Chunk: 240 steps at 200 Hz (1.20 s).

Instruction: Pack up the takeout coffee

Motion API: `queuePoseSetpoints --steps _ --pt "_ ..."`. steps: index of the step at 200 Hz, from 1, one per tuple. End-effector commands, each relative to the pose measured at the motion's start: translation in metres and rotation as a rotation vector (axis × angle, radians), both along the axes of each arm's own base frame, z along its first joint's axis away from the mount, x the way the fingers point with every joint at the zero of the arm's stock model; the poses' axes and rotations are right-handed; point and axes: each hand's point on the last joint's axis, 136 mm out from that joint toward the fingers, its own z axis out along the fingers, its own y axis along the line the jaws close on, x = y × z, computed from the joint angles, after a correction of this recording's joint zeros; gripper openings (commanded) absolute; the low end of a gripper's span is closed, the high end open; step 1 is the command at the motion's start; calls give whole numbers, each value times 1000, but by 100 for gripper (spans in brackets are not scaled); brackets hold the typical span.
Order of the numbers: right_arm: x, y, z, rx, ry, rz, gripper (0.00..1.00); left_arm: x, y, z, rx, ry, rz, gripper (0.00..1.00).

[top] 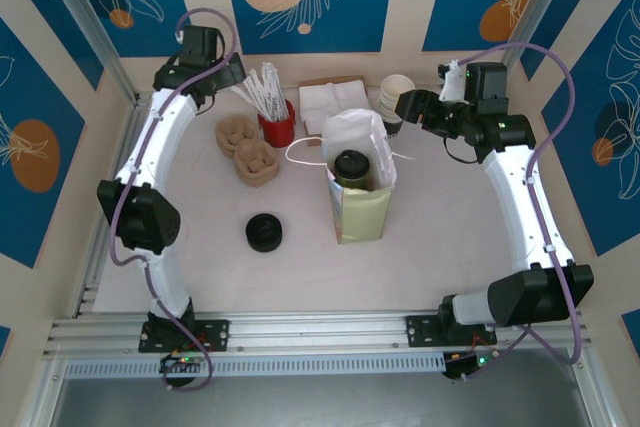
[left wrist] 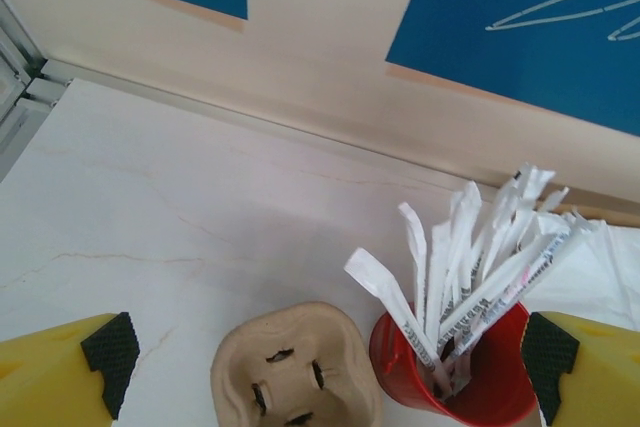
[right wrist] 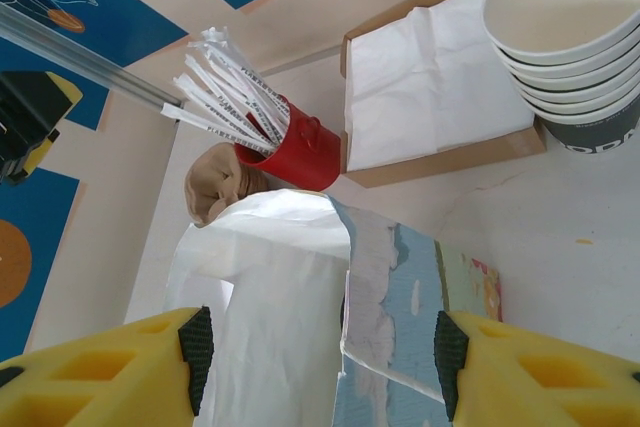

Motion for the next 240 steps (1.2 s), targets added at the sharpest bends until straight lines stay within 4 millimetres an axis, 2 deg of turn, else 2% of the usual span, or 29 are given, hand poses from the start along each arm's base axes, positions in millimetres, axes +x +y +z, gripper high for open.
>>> queuePoseSetpoints --steps 1,25,74,118,156,174,205,240 --pt "0 -2 15 -2 -53 -1 63 13 6 -10 -57 -5 -10 98" --pt "0 -1 12 7 -46 -1 62 22 5 -16 -91 1 -33 96" --pt "4 -1 9 12 -47 -5 62 35 4 -44 -132 64 -25 93" --pt "5 -1 6 15 -37 -3 63 47 2 -64 -185 91 -10 86" --pt "7 -1 5 16 -34 -3 62 51 -3 -84 -223 132 -10 75" --pt "8 -1 5 15 -32 -3 62 52 -4 -89 -230 140 -10 72" --pt "9 -2 4 19 -29 -5 62 55 -8 -95 -248 146 -24 59" --pt "10 -3 2 18 -23 -6 63 57 -11 -106 -273 163 -28 50"
